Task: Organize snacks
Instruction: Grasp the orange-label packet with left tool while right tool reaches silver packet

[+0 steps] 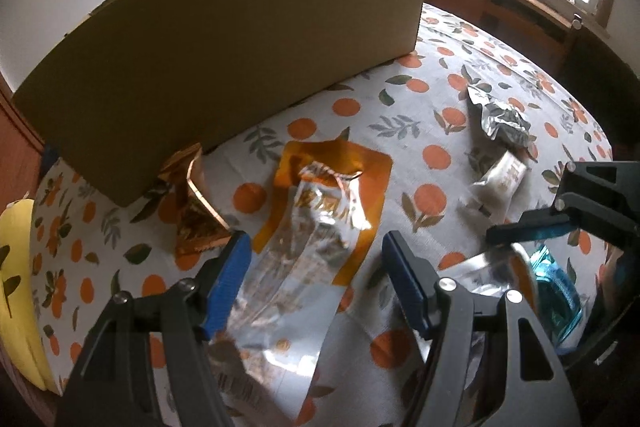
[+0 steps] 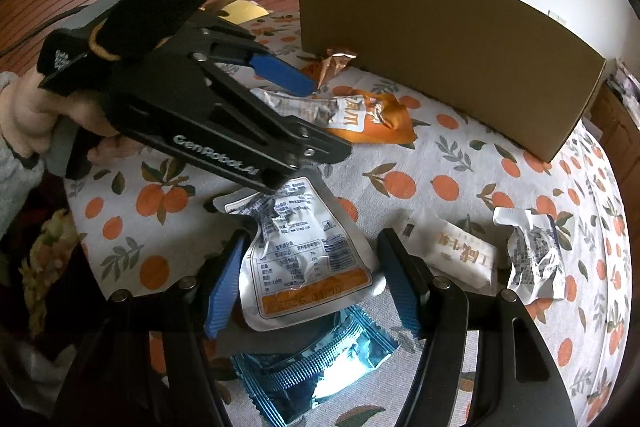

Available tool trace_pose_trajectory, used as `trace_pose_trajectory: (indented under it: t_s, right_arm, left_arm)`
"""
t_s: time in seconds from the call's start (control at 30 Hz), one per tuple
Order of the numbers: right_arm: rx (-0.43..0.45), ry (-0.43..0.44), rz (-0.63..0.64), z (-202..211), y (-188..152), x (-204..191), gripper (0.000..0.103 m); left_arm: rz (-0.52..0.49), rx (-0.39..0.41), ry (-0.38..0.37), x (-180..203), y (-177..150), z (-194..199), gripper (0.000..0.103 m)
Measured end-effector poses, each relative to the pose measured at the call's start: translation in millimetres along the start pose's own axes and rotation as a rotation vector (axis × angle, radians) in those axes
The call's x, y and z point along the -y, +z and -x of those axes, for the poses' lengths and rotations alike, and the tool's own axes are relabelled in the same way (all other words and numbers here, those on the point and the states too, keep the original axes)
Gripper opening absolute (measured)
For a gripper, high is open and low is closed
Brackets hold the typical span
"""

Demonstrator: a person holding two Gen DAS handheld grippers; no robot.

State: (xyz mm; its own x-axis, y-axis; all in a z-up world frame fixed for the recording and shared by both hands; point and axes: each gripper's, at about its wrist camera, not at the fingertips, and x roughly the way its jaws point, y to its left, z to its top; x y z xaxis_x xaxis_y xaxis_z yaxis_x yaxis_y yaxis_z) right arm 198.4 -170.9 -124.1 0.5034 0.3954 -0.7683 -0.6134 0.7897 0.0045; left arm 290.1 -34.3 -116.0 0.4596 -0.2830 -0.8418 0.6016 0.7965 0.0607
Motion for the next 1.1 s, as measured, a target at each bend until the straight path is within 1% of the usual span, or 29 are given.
trace_pose_trajectory:
  t_s: [0.1, 0.23, 0.3, 0.33, 0.37, 0.43, 0.53, 0.57, 0.63, 0.7, 0.77, 0.9, 1.0, 1.1]
  right_arm:
    - [0.003, 0.001, -0.001, 1, 0, 0, 0.067]
    - [0.005, 0.001, -0.003, 2, -1, 0, 0.067]
    - [0.005, 0.001, -0.004, 2, 0, 0, 0.067]
    - [0.006, 0.001, -0.004, 2, 0, 0, 0.067]
    - [0.006, 0.001, -0.004, 2, 0, 0, 0.067]
    - [0.01, 0.0, -0.003, 2, -1, 0, 0.067]
    - [0.013, 0.001, -0.002, 3, -1, 0, 0.067]
    - [0.014, 0.001, -0.003, 3, -1, 0, 0.067]
    - [0.018, -0.001, 0.0, 3, -2, 0, 0.067]
    - [0.021, -0.003, -0.001, 3, -2, 0, 0.066]
    - [0.023, -0.009, 0.001, 2, -2, -1, 0.066]
    - [0.024, -0.012, -0.001, 1, -1, -1, 0.066]
    - [0.021, -0.014, -0.01, 0, -1, 0, 0.066]
    - [0.003, -0.016, -0.02, -1, 2, 0, 0.066]
  left_arm:
    - [-0.006, -0.004, -0.001, 2, 3, -2, 0.068]
    - [-0.015, -0.003, -0.008, 2, 3, -2, 0.064]
    - [-0.027, -0.001, -0.008, 4, 3, -1, 0.059]
    - [-0.028, -0.005, -0.004, 4, 4, -1, 0.052]
    - [-0.029, -0.012, -0.004, 6, 5, 0, 0.048]
    - [-0.061, -0.018, 0.026, 13, 7, -1, 0.044]
    - [-0.076, -0.014, 0.062, 18, 4, 4, 0.037]
    - [-0.069, -0.012, 0.059, 16, 2, 7, 0.036]
    - [-0.032, -0.003, 0.026, 9, -2, 14, 0.034]
    - [-0.013, 0.002, 0.015, 5, -6, 20, 0.034]
    - [0.004, 0.021, 0.02, 2, -10, 30, 0.033]
    - [0.038, 0.053, -0.003, -2, -12, 46, 0.033]
    - [0.055, 0.072, -0.001, -4, -16, 56, 0.033]
    - [0.101, 0.111, -0.001, -9, -22, 68, 0.033]
